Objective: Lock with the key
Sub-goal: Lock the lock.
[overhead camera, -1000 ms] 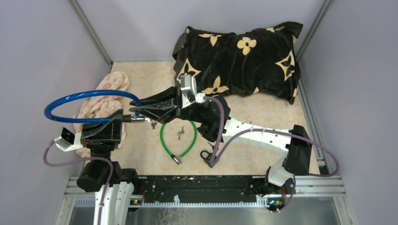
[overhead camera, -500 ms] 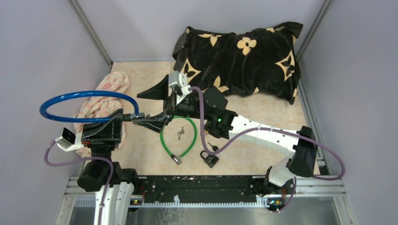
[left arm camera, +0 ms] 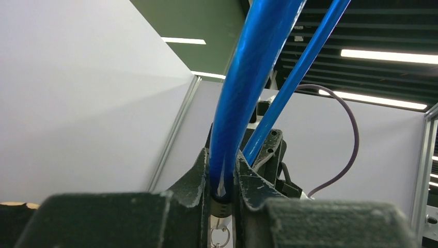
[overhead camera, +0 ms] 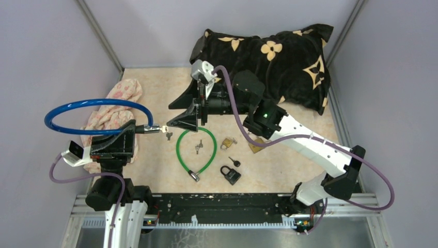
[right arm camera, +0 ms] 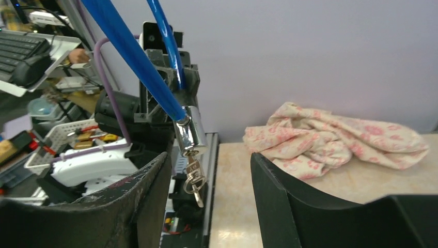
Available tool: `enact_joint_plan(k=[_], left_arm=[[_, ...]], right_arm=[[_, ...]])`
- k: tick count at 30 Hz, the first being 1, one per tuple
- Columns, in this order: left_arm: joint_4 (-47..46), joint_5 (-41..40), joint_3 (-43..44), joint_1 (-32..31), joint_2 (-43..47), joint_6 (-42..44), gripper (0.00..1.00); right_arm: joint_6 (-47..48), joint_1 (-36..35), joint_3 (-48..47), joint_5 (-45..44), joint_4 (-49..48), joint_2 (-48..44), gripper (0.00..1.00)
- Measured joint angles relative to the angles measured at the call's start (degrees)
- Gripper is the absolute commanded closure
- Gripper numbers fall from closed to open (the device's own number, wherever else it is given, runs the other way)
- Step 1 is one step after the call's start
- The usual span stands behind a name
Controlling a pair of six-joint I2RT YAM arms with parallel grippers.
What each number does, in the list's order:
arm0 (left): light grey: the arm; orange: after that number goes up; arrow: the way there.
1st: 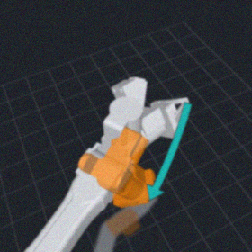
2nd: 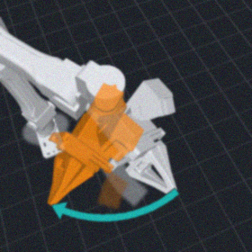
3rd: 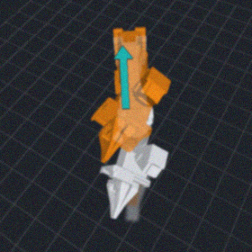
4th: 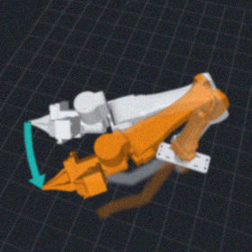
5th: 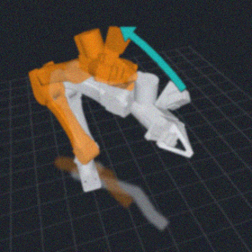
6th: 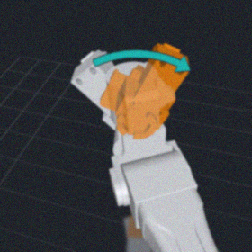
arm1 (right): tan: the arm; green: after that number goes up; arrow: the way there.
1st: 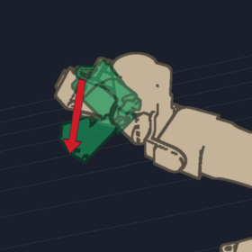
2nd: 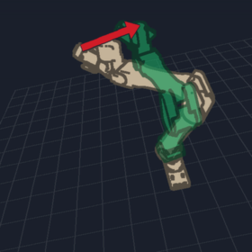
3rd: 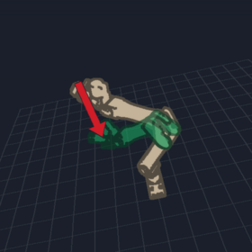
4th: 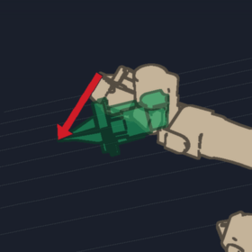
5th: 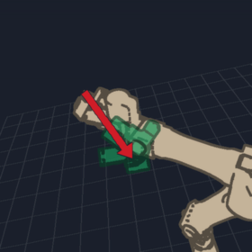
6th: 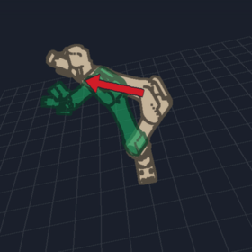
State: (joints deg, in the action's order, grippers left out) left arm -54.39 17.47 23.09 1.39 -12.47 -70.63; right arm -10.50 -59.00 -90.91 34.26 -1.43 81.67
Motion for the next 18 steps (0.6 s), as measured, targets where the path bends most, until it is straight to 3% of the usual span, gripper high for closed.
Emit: enact_joint_plan(k=[8, 10, 13, 18], left_arm=[[-0.02, 0.00, -0.04, 0.00, 0.00, 0.00, 1.00], [-0.02, 0.02, -0.04, 0.00, 0.00, 0.02, 1.00], [0.04, 0.07, -0.22, 0.00, 0.00, 0.39, 1.00], [-0.04, 0.07, -0.31, 0.00, 0.00, 0.42, 1.00]], right_arm=[[-4.15, -0.13, -0.96, 3.61, 3.93, 3.63, 0.47], [-4.00, -0.52, -0.39, 2.67, 3.89, 3.76, 0.40], [1.07, -3.41, 6.16, -8.11, 1.40, 0.13, 0.21], [18.03, -12.61, 25.55, -28.48, -7.43, -13.18, 0.19]])
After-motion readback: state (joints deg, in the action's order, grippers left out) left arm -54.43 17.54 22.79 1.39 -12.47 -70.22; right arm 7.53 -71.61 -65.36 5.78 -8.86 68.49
